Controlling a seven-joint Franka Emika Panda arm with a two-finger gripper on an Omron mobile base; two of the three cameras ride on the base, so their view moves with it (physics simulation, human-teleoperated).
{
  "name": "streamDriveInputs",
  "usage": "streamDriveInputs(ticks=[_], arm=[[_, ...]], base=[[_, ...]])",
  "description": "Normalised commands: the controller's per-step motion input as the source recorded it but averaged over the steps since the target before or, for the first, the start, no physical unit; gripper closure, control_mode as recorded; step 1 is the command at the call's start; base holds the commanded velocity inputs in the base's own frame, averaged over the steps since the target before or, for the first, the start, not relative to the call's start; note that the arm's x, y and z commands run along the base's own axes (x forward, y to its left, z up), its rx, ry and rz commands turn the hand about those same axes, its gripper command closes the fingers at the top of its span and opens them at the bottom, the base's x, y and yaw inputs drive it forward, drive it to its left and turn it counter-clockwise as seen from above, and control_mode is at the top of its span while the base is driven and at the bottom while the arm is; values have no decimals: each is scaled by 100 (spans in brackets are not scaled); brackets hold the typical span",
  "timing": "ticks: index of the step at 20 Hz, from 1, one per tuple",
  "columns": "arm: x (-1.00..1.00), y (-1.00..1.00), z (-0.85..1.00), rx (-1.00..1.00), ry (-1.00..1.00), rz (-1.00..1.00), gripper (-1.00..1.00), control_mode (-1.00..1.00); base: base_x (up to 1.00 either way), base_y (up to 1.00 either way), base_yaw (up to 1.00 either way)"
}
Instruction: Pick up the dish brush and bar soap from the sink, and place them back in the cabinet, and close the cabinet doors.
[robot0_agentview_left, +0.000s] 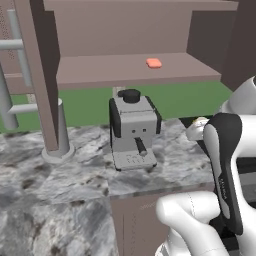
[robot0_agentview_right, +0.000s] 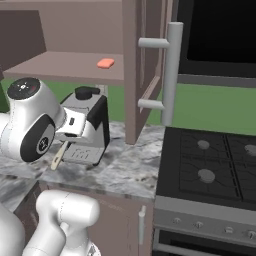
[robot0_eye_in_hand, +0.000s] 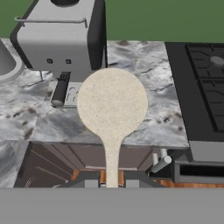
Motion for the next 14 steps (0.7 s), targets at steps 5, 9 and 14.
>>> streamDriveInputs(ticks=[5,9,14], arm=[[0,0,0,0,0,0,100,100],[0,0,0,0,0,0,100,100],[0,0,0,0,0,0,100,100]], base=[[0,0,0],[0,22,4],[0,23,15]])
